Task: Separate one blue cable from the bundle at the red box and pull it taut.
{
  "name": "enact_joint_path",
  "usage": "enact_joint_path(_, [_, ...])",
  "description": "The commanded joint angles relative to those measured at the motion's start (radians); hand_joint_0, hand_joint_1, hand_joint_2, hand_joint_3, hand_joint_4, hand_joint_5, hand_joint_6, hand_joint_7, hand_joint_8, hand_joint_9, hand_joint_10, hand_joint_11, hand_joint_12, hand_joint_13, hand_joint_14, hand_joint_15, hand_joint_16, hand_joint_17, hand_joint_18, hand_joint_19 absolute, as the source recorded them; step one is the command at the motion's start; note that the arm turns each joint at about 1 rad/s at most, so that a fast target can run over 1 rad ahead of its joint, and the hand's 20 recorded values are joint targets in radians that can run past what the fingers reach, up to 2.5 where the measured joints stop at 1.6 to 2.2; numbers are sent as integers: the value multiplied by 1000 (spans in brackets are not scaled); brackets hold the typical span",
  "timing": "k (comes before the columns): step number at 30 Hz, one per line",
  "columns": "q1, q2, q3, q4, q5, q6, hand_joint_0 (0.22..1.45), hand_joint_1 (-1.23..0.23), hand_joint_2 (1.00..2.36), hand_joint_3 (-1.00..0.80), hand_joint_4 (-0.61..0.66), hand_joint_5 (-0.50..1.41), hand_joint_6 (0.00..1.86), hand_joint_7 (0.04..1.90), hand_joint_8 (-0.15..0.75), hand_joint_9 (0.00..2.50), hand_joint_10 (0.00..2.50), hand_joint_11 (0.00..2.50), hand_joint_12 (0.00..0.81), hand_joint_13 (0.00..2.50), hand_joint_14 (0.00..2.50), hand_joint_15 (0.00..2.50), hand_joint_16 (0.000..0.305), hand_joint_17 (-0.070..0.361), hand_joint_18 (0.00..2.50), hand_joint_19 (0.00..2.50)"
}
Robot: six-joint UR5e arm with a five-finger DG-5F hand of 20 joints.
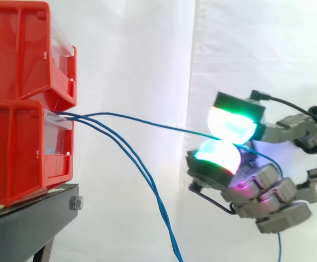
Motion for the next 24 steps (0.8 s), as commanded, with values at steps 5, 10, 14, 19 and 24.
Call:
enact_joint_path(5, [3, 22, -102, 154, 12, 24, 837, -770, 1001, -491, -372, -201, 930, 1400, 309, 460, 2500, 1396, 349, 628, 2500, 1344, 36, 81, 1078, 1733])
enact_joint_path(10, [9, 22, -102, 154, 26, 19, 837, -769, 1001, -492, -375, -200, 930, 1401, 311, 462, 2500, 1396, 355, 629, 2500, 1341, 36, 81, 1077, 1723])
enact_joint_path(14, [12, 22, -102, 155, 31, -1, 837, -770, 1001, -493, -377, -200, 930, 1404, 311, 463, 2500, 1396, 352, 627, 2500, 1331, 37, 82, 1073, 1721])
enact_joint_path(19, [12, 22, -102, 155, 31, -48, 839, -769, 1000, -494, -377, -200, 930, 1403, 309, 462, 2500, 1417, 352, 625, 2500, 1328, 36, 82, 1070, 1721])
enact_joint_path(24, [12, 22, -102, 155, 31, -87, 839, -769, 1000, -496, -376, -200, 930, 1398, 311, 464, 2500, 1419, 352, 624, 2500, 1346, 36, 82, 1069, 1719])
